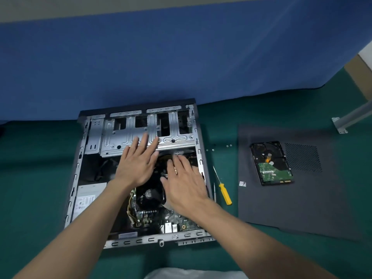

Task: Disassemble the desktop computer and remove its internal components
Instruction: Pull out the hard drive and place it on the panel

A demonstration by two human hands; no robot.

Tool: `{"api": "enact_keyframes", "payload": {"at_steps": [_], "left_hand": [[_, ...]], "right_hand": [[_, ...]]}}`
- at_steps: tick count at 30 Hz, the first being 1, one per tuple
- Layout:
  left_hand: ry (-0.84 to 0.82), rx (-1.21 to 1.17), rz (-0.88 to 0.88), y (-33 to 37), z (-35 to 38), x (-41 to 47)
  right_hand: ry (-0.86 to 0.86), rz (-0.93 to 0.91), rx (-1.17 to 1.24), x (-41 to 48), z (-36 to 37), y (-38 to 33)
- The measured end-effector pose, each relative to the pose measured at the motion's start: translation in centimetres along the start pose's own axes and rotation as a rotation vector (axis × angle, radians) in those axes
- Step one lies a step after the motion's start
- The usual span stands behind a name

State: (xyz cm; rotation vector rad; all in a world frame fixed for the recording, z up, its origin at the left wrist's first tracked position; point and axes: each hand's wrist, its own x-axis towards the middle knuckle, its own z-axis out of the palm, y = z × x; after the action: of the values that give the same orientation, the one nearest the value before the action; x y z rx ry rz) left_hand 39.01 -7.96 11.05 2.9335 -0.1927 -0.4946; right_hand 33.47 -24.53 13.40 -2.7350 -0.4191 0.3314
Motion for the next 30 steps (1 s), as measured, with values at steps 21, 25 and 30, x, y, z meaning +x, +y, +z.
{"api": "enact_keyframes", "payload": {"at_steps": [21,25,30], "left_hand": [[-0.207,-0.201,0.155,-3.5,-1.3,2.1],[-0.21,-0.219,0.155,-3.3,-1.3,1.7],[-0.212,-0.243,0.155,-3.3,-1.3,1.7]], "right_hand": [[-0.301,0.206,-0.152,1.9,1.2,-0.8],[-0.505,0.387,-0.052,3.7,0.6,-0.5],[-0.569,0.487,-0.072,4.7,0.4,-0.9]]}}
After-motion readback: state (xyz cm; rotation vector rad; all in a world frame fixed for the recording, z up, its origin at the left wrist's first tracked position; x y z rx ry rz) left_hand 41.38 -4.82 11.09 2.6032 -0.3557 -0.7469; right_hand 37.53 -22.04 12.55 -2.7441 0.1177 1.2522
